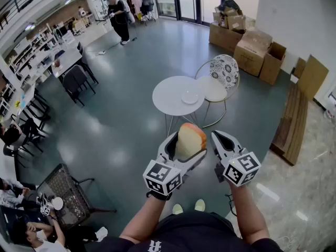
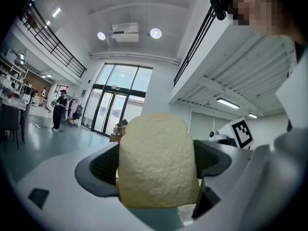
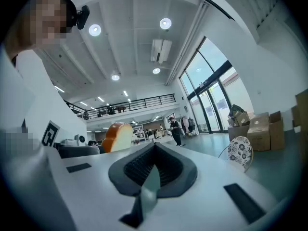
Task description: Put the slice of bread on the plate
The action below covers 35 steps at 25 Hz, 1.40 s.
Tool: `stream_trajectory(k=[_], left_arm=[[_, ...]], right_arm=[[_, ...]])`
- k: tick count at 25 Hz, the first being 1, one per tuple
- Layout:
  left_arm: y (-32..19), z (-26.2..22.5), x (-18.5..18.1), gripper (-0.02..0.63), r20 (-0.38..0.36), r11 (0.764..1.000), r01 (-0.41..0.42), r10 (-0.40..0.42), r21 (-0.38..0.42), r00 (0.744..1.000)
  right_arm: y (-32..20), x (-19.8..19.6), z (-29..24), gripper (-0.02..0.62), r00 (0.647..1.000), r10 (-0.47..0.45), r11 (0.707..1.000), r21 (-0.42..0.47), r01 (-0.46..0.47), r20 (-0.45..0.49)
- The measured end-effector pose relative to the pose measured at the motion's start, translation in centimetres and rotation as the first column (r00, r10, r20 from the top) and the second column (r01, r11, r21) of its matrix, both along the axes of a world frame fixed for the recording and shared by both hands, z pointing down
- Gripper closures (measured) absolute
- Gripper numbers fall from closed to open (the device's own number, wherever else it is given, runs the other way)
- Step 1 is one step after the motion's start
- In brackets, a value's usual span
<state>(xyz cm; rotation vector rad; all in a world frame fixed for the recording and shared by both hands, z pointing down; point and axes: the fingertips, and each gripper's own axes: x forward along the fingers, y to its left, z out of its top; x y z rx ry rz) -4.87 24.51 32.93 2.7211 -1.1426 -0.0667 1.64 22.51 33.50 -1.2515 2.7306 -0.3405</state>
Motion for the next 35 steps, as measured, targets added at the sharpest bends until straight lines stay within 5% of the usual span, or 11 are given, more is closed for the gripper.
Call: stream_trajectory(k=[35], left_arm=[[-2.1,0.2,2.9,0.114,0.051,0.999,0.046,-0.045,-0.005,0.998]], right_arm=[[-1.7,3.4,-0.1,0.589,0.999,-0.016,1.000,0.024,0.015,0.039]])
